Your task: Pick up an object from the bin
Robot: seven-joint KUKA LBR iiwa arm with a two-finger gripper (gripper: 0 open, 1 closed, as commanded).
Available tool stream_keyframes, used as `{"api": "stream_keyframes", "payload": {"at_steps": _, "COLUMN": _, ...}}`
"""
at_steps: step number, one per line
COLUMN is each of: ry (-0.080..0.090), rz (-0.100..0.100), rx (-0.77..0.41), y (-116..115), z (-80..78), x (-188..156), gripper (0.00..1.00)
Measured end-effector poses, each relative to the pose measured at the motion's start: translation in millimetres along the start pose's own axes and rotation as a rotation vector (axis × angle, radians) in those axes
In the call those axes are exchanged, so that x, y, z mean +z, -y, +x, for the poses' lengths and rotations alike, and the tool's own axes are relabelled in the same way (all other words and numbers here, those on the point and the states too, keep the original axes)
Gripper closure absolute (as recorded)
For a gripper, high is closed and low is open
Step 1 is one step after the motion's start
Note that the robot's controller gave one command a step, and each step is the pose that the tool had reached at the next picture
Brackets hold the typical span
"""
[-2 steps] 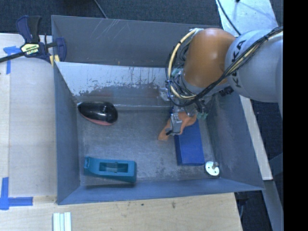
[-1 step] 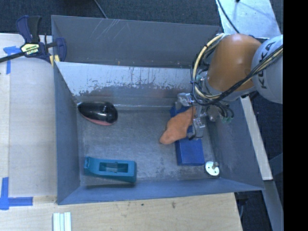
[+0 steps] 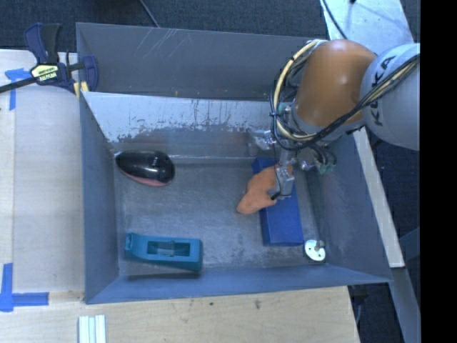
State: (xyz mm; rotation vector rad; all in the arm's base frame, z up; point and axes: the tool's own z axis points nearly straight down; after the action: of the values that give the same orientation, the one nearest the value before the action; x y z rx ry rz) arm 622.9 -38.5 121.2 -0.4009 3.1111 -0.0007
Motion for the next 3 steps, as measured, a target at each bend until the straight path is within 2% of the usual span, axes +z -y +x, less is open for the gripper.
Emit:
{"api": "stream_keyframes", "payload": {"at_steps": 1, "ry": -0.001, "rz": -0.006, "rx": 0.108, "y": 21.4, "z": 1.8, "x": 49.2, "gripper": 0.00}}
{"api": "stream_keyframes", "payload": {"at_steps": 2, "ry": 0.020, "rz": 0.005, "rx": 0.058, "y": 20.2, "z": 2.8, "x": 43.3, "gripper": 1.00}}
{"api": "stream_keyframes", "payload": {"at_steps": 3, "ry": 0.020, "rz": 0.005, "rx": 0.058, "y": 20.2, "z": 2.8, "x": 43.4, "gripper": 1.00}}
